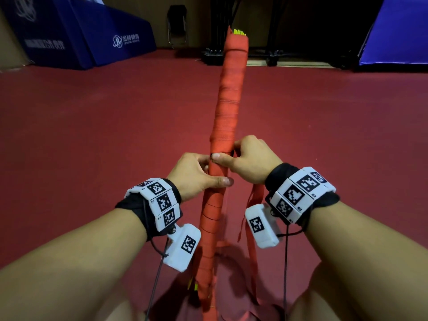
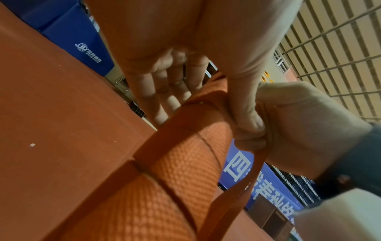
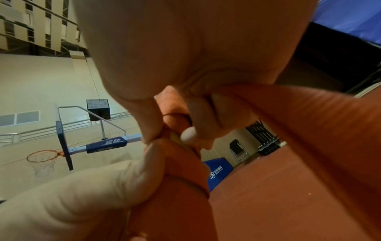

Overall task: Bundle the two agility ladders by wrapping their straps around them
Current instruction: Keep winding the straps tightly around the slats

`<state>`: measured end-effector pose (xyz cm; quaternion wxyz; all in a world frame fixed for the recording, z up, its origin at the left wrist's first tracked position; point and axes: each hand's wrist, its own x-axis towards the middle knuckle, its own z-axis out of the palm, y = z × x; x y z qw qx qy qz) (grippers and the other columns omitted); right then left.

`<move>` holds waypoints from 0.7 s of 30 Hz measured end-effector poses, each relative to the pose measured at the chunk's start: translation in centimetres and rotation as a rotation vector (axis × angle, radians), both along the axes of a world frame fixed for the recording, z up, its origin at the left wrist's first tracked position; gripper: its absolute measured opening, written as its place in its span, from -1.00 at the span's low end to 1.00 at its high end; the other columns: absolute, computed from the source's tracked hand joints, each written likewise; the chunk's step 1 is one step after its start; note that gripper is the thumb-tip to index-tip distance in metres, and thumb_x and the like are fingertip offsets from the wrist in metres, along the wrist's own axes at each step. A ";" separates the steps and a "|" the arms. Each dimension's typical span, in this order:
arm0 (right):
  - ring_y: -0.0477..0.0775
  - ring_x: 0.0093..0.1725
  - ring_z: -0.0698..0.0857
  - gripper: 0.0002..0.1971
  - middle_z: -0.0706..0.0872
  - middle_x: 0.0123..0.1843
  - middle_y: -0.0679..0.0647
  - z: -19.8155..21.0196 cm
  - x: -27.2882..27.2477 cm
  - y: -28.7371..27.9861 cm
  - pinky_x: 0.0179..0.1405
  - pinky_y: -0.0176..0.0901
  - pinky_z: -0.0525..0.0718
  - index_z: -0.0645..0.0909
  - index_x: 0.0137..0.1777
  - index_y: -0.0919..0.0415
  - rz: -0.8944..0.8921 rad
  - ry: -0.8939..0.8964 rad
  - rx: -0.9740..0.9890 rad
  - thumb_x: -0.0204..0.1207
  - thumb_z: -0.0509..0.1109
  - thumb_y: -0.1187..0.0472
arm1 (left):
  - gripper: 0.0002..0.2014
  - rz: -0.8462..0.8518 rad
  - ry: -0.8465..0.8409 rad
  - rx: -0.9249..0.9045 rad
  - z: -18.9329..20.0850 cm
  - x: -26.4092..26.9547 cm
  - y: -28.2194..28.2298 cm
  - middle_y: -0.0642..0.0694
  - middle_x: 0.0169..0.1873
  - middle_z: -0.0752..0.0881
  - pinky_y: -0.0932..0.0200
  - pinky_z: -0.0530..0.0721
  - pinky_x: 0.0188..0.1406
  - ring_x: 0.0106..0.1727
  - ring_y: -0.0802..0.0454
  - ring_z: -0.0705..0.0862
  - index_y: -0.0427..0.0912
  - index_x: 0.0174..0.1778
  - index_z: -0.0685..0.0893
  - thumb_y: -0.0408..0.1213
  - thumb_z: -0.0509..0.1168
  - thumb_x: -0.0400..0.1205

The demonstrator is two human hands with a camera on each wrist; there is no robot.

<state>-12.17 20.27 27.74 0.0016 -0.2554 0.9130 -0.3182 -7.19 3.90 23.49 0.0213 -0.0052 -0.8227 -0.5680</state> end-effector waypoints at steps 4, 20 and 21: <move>0.18 -0.19 0.70 -0.59 0.75 -0.32 0.15 -0.2 -0.1 -0.2 -0.19 -0.04 0.63 0.73 -0.25 0.16 0.015 -0.002 -0.015 0.58 0.41 -0.19 | -0.32 0.070 0.005 -0.030 -0.2 -0.3 0.0 -0.07 -0.34 0.72 -0.19 0.76 -0.16 -0.31 0.03 0.66 -0.24 -0.05 0.78 0.13 0.72 0.05; 0.16 -0.24 0.70 -0.58 0.76 -0.26 0.15 -0.3 -0.2 -0.3 -0.24 -0.03 0.59 0.75 -0.11 0.27 0.052 0.015 -0.063 0.61 0.40 -0.13 | -0.29 0.032 0.002 -0.007 0.3 -0.2 0.7 -0.02 0.00 0.84 -0.26 0.78 0.15 0.00 0.02 0.81 0.06 0.24 0.62 0.11 0.60 0.15; 0.13 -0.27 0.67 -0.57 0.74 -0.29 0.14 -0.3 -0.3 -0.1 -0.28 -0.06 0.56 0.74 -0.12 0.29 0.050 0.016 -0.062 0.61 0.39 -0.13 | -0.27 0.034 -0.015 0.024 0.2 -0.2 0.7 -0.08 -0.03 0.83 -0.31 0.75 0.14 -0.03 -0.01 0.79 -0.01 0.23 0.61 0.10 0.58 0.14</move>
